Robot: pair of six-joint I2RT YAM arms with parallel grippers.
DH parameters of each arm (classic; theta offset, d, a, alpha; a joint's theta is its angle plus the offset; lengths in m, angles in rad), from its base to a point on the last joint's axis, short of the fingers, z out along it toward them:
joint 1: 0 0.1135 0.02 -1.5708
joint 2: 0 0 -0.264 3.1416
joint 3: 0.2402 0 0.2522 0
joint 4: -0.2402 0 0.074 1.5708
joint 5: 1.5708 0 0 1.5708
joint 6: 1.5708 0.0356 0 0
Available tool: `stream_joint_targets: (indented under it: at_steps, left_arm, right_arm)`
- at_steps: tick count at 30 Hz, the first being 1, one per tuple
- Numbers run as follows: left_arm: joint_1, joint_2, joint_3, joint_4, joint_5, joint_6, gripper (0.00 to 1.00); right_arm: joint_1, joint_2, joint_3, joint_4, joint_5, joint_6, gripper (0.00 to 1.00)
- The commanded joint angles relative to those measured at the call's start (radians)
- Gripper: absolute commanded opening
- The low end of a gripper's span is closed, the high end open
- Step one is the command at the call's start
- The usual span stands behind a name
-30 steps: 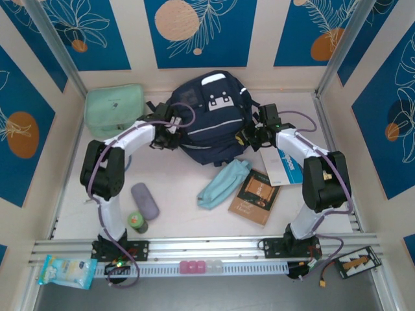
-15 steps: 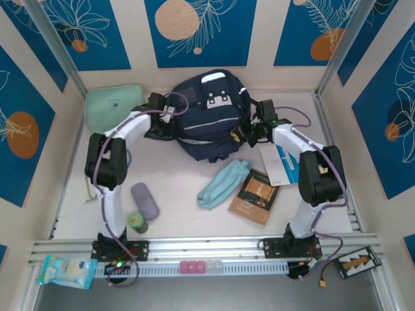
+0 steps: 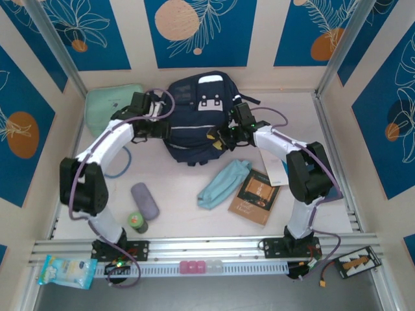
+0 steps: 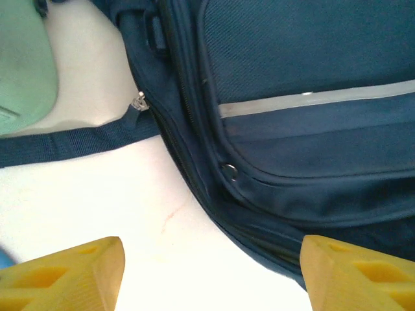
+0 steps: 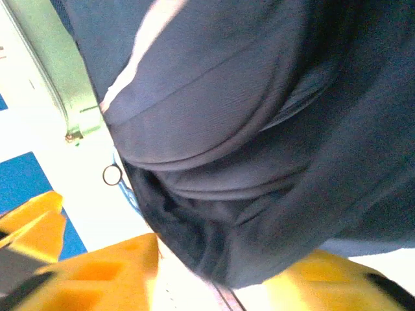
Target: Pack books, pencil case, and school supplies into a backpack
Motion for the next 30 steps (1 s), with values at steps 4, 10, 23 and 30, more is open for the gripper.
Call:
stream_joint_targets:
  at_steps: [4, 10, 23, 30]
  left_arm:
    - [-0.014, -0.086, -0.061, 0.046, 0.115, -0.088, 0.82]
    - [-0.156, -0.074, -0.060, 0.078, 0.138, -0.143, 0.94]
    - [-0.389, 0.043, 0.021, 0.131, 0.134, -0.222, 1.00]
    - [-0.421, 0.069, 0.047, 0.128, 0.171, -0.244, 0.99]
  right_arm:
    - [-0.083, -0.247, -0.001, -0.231, 0.116, -0.187, 0.67]
    - [-0.142, -0.467, -0.155, -0.484, 0.373, -0.291, 0.69]
    - [-0.220, -0.597, -0.572, -0.554, 0.473, -0.272, 0.69]
    - [-0.213, -0.467, -0.595, -0.435, 0.441, -0.333, 0.64]
